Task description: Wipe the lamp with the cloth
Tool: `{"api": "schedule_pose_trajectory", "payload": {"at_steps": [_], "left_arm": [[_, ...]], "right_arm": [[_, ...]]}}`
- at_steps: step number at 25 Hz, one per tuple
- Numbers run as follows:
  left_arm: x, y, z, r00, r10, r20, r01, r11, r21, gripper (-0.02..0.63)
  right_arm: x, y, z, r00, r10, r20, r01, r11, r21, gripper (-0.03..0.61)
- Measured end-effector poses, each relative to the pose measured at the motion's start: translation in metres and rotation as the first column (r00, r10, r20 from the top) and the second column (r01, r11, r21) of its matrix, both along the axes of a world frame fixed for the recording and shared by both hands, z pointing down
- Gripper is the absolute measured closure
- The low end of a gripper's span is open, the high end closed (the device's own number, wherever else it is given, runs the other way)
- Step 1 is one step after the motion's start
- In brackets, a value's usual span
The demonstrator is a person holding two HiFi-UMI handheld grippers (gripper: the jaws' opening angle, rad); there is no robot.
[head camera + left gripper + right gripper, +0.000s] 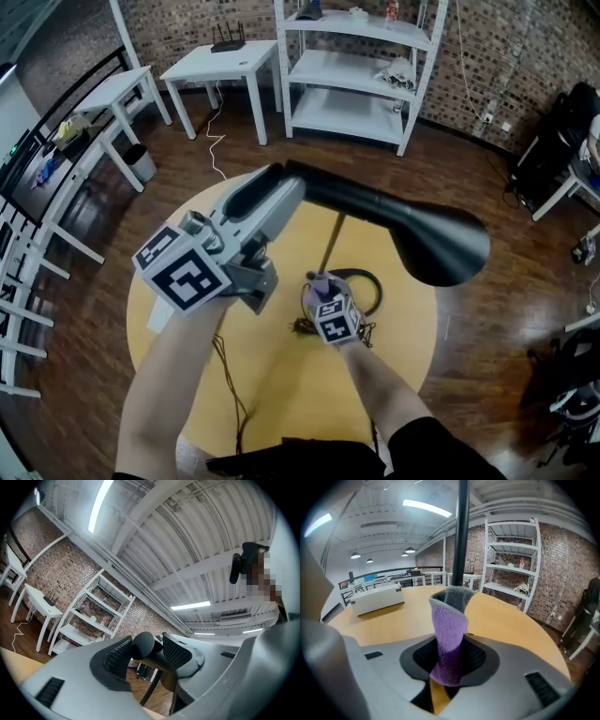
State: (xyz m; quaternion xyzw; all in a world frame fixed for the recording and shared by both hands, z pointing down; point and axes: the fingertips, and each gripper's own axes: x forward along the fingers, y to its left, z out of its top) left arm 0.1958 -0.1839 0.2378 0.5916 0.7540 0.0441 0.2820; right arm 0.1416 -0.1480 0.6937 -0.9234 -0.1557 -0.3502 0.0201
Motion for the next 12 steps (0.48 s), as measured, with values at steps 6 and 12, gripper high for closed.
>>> {"api": "schedule_pose_trajectory", "payload": {"at_steps": [6,12], "left_arm": [[0.003,0.002,0.000,1.000,-0.010,0.004,0.010,1.000,0.005,0.425],[0.005,-0.002,0.006,1.000,-0.012,0.023,0.012,1.000,0.006,0.425]], "right_arm": [[-0.026,-0.020,0.013,0.959,-0.160,0.235,0.192,0.974,-0.122,0.477],[-0.069,-0.023,0.025,0.936,-0.175,0.305,0.223,0.966,-0.131,0.477]]}}
